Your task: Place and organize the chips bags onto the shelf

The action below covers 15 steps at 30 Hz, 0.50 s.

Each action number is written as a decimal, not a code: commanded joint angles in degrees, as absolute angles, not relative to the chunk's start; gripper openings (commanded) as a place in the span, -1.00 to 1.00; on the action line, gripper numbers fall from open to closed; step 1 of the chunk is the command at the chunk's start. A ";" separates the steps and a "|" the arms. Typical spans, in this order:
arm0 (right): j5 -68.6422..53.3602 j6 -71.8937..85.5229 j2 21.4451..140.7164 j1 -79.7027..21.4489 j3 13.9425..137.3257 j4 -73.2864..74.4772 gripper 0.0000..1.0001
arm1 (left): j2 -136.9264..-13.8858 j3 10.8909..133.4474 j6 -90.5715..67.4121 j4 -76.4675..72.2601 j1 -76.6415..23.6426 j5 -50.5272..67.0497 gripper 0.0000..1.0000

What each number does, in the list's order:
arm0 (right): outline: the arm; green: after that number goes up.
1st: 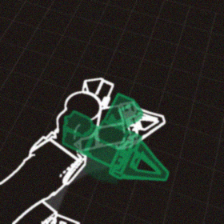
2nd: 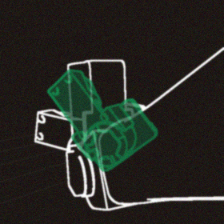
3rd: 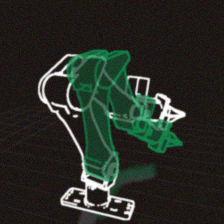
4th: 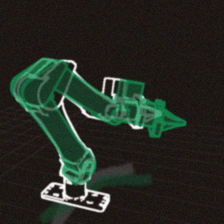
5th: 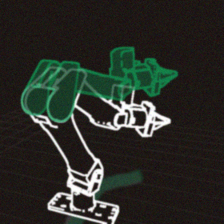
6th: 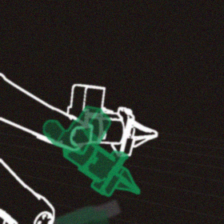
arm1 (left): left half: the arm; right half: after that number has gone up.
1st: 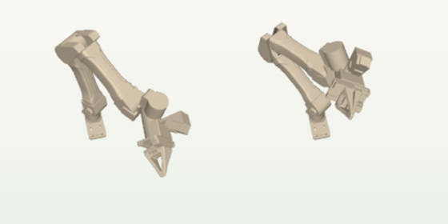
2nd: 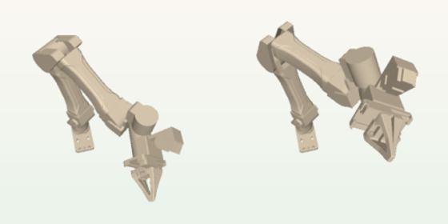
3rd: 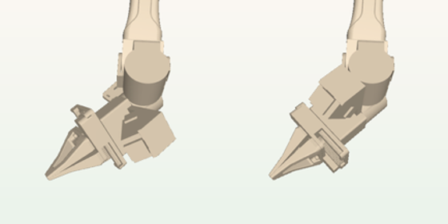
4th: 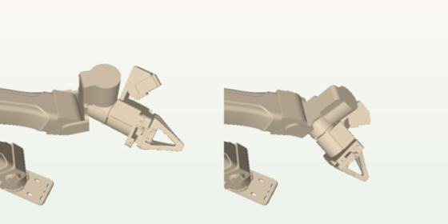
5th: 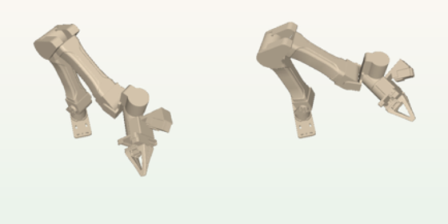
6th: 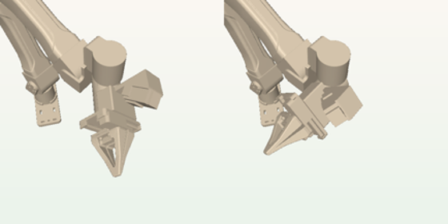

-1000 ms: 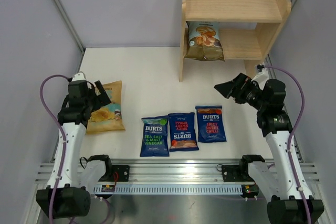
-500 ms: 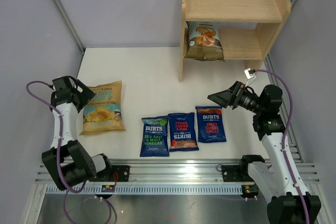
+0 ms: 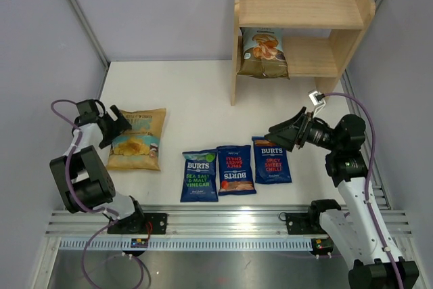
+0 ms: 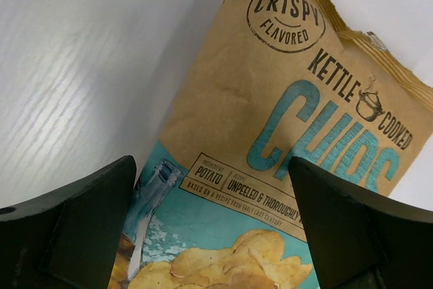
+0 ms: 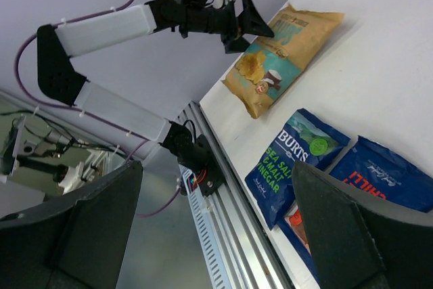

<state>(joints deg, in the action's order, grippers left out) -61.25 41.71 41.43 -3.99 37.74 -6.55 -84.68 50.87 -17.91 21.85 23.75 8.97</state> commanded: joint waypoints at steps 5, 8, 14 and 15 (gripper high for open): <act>-62.84 38.23 40.34 -7.03 40.87 -5.71 0.99 | -82.71 46.07 -24.94 12.67 18.64 15.21 0.98; -62.58 38.14 39.90 -7.21 40.78 -5.19 0.99 | -80.69 40.11 -36.53 6.87 17.75 12.84 0.98; -61.79 37.62 39.73 -7.91 41.04 -3.78 0.99 | -77.09 32.26 -51.75 0.26 14.68 6.43 0.98; -61.61 37.62 39.81 -8.00 40.96 -3.78 0.99 | -76.21 30.69 -55.16 0.26 13.02 5.20 0.98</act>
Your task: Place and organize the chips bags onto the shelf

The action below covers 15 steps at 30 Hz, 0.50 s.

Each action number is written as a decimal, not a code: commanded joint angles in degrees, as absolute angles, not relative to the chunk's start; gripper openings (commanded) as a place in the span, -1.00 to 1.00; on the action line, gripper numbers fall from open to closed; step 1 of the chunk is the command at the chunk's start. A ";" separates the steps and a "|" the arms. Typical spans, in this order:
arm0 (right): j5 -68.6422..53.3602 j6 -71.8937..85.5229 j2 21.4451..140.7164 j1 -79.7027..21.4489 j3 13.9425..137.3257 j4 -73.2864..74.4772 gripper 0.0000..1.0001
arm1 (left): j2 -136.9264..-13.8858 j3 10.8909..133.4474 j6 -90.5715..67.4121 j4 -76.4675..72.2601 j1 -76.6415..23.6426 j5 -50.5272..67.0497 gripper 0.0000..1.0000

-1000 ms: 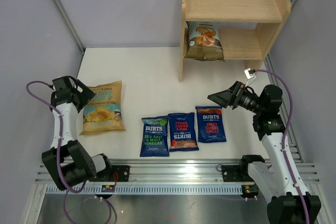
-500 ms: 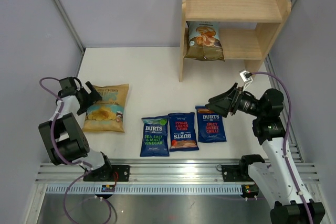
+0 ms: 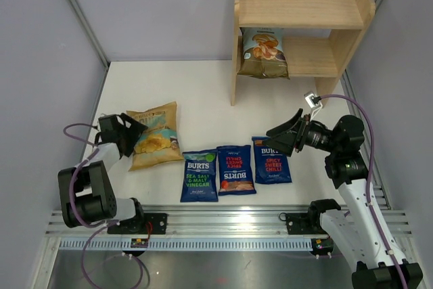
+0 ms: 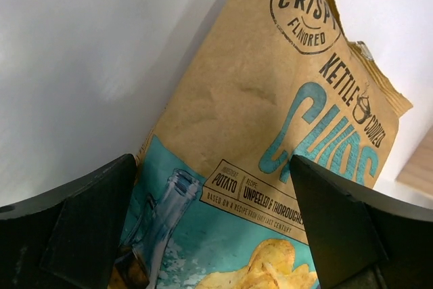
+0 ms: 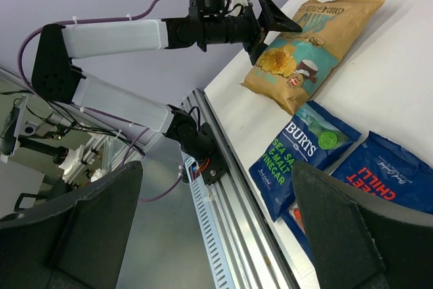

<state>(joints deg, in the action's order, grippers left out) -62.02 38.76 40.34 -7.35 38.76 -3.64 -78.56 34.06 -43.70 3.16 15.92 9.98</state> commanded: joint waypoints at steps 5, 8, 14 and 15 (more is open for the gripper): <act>-61.26 37.44 41.22 -8.00 41.48 -3.08 0.99 | -70.67 27.77 -64.33 -1.84 4.67 -3.07 0.98; -61.08 37.18 41.84 -8.00 41.75 -2.46 0.99 | -70.58 31.28 -64.16 -0.53 0.36 -3.87 0.98; -61.17 36.65 42.80 -8.09 42.10 -1.93 0.99 | -69.26 37.96 -56.35 9.57 0.35 -8.17 0.98; -61.17 36.48 42.89 -8.17 42.19 -1.85 0.99 | -68.91 38.49 -53.29 9.49 0.44 -8.52 0.98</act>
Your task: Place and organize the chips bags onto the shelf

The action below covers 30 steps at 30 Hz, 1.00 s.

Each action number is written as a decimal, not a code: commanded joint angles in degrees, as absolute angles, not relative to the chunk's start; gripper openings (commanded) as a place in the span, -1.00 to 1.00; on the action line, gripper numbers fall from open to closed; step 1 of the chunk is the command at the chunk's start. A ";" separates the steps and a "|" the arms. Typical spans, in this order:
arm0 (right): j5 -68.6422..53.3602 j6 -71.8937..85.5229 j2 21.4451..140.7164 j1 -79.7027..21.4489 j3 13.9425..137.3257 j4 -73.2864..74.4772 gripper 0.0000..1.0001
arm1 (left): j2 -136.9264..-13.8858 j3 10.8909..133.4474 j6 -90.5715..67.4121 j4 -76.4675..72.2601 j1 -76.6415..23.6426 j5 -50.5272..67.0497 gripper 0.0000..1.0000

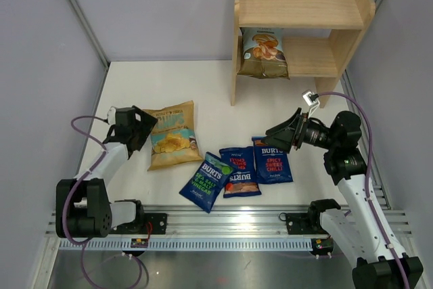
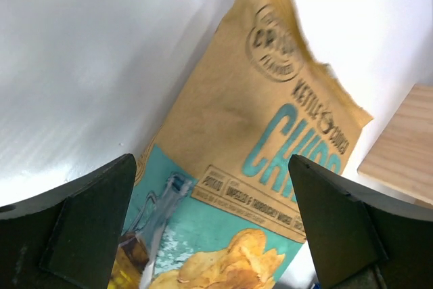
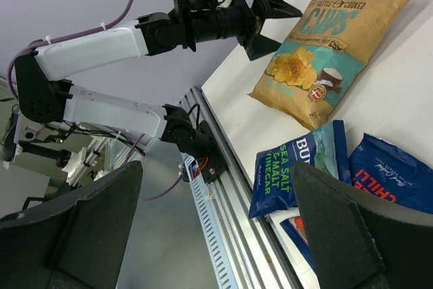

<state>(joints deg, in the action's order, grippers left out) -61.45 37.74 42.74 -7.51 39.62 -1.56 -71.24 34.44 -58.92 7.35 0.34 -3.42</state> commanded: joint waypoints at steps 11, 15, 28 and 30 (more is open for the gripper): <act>-62.23 35.25 43.77 -9.67 42.89 -1.23 0.99 | -86.20 48.16 -33.58 -3.60 7.47 18.80 0.98; -62.31 34.45 44.03 -10.37 43.51 -0.44 0.99 | -91.22 49.13 -32.78 -6.76 8.87 22.39 0.98; -62.23 32.96 43.51 -12.57 43.51 1.67 0.99 | -99.49 43.68 -37.18 -27.08 12.04 34.01 0.93; -62.23 33.48 43.24 -12.57 43.33 1.14 0.99 | -100.37 44.47 -37.87 -25.67 12.13 33.93 0.76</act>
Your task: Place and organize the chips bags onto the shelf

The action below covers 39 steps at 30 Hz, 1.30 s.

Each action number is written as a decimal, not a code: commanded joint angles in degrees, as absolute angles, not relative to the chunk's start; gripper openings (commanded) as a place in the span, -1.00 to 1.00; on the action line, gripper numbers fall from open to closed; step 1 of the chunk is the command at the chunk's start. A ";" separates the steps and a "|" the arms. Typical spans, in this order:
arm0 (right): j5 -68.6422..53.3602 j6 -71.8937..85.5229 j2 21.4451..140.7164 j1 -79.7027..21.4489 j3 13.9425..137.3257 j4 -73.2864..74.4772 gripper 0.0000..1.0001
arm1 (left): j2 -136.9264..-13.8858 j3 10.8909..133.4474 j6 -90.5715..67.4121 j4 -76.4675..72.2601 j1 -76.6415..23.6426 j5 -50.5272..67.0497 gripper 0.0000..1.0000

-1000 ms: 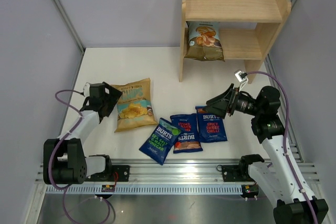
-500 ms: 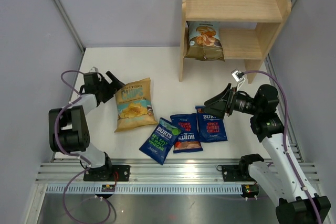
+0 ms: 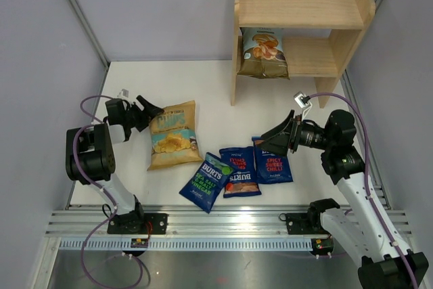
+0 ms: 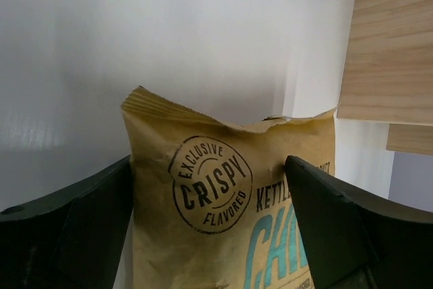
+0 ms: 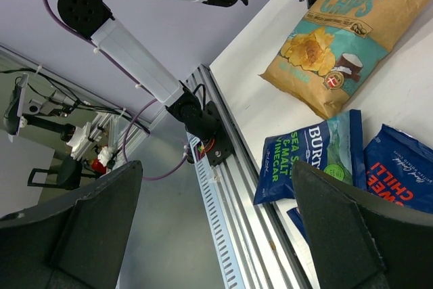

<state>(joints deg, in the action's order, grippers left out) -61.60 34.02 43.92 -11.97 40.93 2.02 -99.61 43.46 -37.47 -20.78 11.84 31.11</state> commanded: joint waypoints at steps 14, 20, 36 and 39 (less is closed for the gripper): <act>-60.73 34.28 42.80 -12.66 42.89 2.20 0.99 | -93.44 42.80 -47.98 -24.60 13.71 21.80 -0.73; -58.63 33.66 43.42 -12.66 42.80 2.37 0.99 | -84.83 43.42 -52.11 -25.49 13.71 18.55 -1.00; -53.09 41.31 49.21 -13.62 38.76 -16.25 0.99 | -65.94 54.05 -54.14 -16.44 9.06 29.70 -1.00; -50.29 40.53 51.14 -16.34 40.95 -17.05 0.99 | -61.02 56.42 -53.70 -13.19 5.46 30.06 -1.00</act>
